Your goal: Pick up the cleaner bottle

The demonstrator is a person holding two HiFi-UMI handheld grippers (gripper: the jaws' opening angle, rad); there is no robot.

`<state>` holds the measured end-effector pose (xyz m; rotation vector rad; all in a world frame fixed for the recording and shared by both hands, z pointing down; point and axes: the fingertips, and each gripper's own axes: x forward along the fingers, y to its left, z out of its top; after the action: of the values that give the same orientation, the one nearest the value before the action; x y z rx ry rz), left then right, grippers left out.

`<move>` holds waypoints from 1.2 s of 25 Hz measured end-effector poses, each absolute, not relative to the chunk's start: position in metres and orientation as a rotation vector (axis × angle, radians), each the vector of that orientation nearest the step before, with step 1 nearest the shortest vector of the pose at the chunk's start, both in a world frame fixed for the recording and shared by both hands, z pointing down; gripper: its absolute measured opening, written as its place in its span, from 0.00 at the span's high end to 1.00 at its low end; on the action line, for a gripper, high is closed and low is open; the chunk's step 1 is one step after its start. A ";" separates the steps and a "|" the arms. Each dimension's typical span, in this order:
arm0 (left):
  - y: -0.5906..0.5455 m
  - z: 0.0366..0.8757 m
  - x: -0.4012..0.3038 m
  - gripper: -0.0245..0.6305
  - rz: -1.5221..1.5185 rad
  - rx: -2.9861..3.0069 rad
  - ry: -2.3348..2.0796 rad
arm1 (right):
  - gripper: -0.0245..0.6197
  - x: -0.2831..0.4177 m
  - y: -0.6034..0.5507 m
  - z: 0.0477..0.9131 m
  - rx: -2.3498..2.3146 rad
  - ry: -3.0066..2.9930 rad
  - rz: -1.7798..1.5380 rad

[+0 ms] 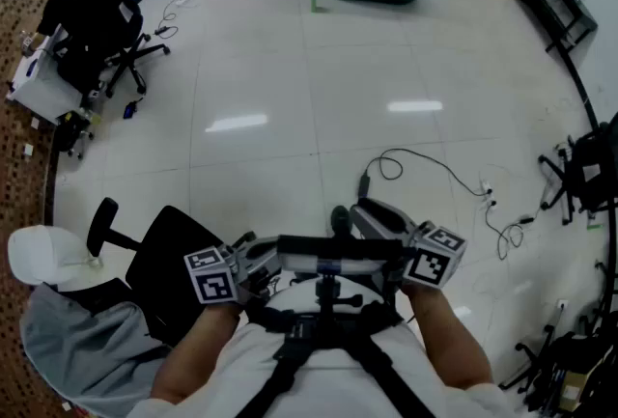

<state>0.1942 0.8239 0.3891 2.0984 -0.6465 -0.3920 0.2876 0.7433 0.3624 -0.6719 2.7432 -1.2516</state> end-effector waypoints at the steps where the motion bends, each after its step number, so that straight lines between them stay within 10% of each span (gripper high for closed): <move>1: 0.824 0.389 0.194 0.98 -0.393 2.096 -0.648 | 0.75 0.287 0.744 0.361 -0.664 2.747 -1.249; 30: 0.820 0.391 0.199 0.98 -0.409 2.080 -0.673 | 0.88 0.305 0.732 0.360 -0.722 2.705 -1.240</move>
<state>0.1993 0.8197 0.3907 2.0800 -0.6729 -0.4087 0.3054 0.7323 0.3601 -0.7222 2.7047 -1.2404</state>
